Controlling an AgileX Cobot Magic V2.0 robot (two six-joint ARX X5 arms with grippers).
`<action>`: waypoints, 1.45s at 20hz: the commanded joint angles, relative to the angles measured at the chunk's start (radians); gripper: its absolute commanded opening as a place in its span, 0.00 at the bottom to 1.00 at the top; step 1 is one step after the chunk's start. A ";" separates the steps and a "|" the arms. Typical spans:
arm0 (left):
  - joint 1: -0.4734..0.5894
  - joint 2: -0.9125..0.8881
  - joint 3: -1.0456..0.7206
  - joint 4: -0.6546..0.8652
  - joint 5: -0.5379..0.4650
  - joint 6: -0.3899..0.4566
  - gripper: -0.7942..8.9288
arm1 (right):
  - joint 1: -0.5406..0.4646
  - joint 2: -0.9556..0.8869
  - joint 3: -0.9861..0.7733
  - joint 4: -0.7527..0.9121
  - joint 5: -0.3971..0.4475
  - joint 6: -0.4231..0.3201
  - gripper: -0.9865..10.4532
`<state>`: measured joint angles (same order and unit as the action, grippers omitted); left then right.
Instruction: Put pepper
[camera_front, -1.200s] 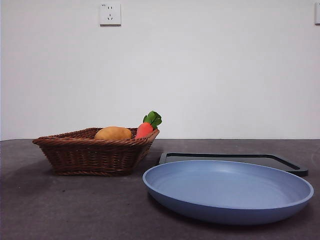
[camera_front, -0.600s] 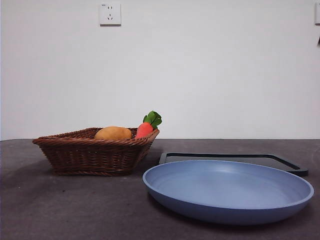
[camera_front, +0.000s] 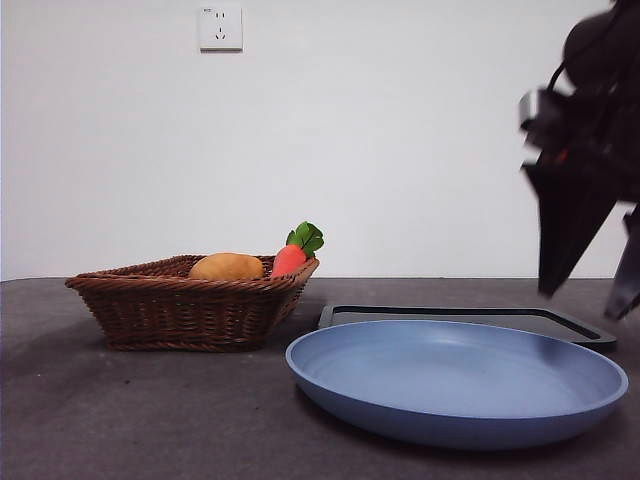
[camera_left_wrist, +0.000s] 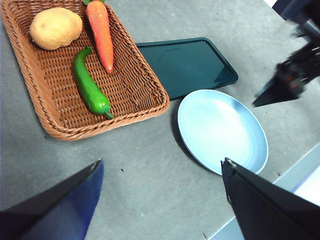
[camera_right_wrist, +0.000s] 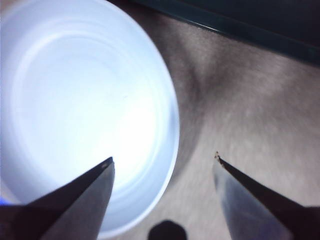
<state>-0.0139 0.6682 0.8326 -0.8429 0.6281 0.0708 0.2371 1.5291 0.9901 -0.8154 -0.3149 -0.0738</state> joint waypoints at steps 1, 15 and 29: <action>0.001 0.002 0.020 0.012 0.004 0.004 0.50 | 0.015 0.067 0.016 0.032 0.007 0.006 0.38; 0.001 0.002 0.020 0.012 0.003 0.004 0.50 | 0.021 0.163 0.015 0.060 -0.027 0.007 0.13; -0.050 0.071 0.021 0.084 -0.026 -0.049 0.50 | 0.019 -0.085 0.022 -0.005 -0.104 0.078 0.09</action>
<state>-0.0635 0.7326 0.8383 -0.7662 0.6041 0.0376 0.2535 1.4353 0.9913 -0.8230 -0.4107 -0.0078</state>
